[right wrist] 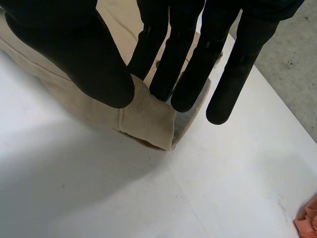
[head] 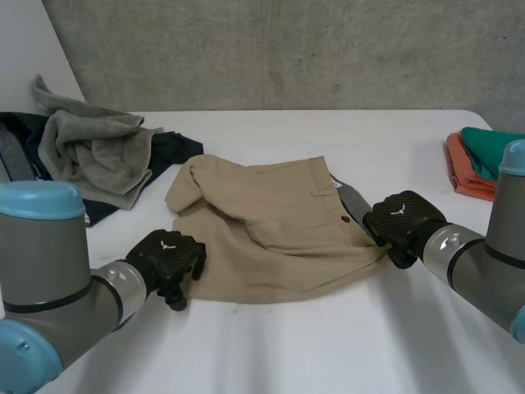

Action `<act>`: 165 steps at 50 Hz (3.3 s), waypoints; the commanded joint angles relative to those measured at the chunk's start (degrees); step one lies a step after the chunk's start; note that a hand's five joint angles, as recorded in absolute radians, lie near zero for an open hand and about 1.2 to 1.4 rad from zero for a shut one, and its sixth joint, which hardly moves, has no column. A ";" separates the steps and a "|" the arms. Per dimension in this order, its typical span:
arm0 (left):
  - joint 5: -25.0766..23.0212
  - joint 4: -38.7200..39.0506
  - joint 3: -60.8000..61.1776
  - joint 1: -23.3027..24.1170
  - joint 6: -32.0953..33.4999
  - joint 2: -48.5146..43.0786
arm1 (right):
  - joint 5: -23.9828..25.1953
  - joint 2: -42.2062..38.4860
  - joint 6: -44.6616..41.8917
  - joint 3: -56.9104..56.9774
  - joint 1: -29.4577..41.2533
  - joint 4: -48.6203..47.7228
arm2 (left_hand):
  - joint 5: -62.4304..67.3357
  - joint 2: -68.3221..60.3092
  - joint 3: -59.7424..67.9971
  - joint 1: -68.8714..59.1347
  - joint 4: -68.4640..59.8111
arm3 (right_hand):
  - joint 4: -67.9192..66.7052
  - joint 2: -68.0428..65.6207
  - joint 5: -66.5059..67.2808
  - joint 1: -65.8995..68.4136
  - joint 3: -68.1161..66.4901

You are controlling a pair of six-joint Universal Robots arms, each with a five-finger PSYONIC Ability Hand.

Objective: Fold the laundry.

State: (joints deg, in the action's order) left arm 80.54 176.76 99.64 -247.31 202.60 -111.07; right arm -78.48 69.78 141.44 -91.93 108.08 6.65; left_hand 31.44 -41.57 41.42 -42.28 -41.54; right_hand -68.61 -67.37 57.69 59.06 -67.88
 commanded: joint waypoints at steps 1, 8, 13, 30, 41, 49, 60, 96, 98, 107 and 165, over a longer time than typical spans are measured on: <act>1.03 5.78 0.12 -0.01 0.60 -2.84 | 0.17 0.10 1.03 -0.62 -0.06 -1.20 | 8.47 -8.34 8.49 -7.63 -8.37 | -11.39 -12.63 12.31 20.94 -12.12; 1.03 8.86 -0.32 0.51 2.62 -4.86 | 0.17 0.10 1.11 -1.58 0.02 -2.96 | 7.63 -7.50 7.65 -6.79 -7.53 | -11.39 -12.63 12.31 20.94 -12.12; 0.94 9.74 -1.02 0.78 4.82 -6.26 | 0.08 0.10 1.12 -2.11 0.02 -3.57 | 10.14 -10.01 10.16 -9.30 -10.04 | -11.39 -12.63 12.31 20.94 -12.12; 0.24 7.83 -1.99 1.74 6.42 1.88 | -0.89 4.04 1.20 -1.85 -0.24 0.10 | 38.56 -38.43 38.58 -37.72 -38.46 | -11.39 -12.63 12.31 20.94 -12.12; -3.54 -0.01 -6.47 -2.03 -6.15 24.13 | -0.36 20.48 2.43 4.91 -0.86 8.99 | 38.56 -38.43 38.58 -37.72 -38.46 | -11.39 -12.63 12.31 20.94 -12.12; -5.13 -0.10 -13.59 -4.41 -13.55 24.34 | 3.15 23.57 8.67 9.40 -1.03 10.05 | 38.56 -38.43 38.58 -37.72 -38.46 | -11.39 -12.63 12.31 20.94 -12.12; -0.91 -1.77 -23.25 -2.04 -4.23 -4.23 | 0.52 1.69 8.15 14.14 3.19 11.28 | 38.56 -38.43 38.58 -37.72 -38.46 | -11.39 -12.63 12.31 20.94 -12.12; 0.06 -4.06 -30.73 -1.77 5.17 -16.11 | -6.07 -7.64 8.41 14.68 6.70 -0.85 | -5.15 5.28 -5.13 5.99 5.25 | -11.39 -12.63 12.31 20.94 -12.12; 0.06 -3.97 -30.82 -1.68 5.44 -16.37 | -5.99 -7.72 7.97 14.68 6.53 -0.85 | -5.65 5.79 -5.63 6.50 5.76 | -11.39 -12.63 12.31 20.94 -12.12; -1.17 1.39 -38.19 -0.54 3.94 -24.10 | -5.98 -7.90 6.13 14.85 6.70 -0.59 | -4.65 4.78 -4.63 5.49 4.75 | -11.39 -12.63 12.31 20.94 -12.12; 2.78 19.68 -30.20 -4.32 -1.50 -9.26 | -6.07 -18.27 20.27 25.84 7.05 -9.03 | 38.56 -38.43 38.58 -37.72 -38.46 | 56.59 55.35 -55.67 -47.04 55.86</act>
State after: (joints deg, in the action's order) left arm 83.01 200.27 69.77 -250.92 201.02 -121.48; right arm -84.98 52.50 158.27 -63.22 115.22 -6.66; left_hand 55.89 -69.15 68.41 -66.95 -68.80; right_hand -16.41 -17.46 5.10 16.85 -16.42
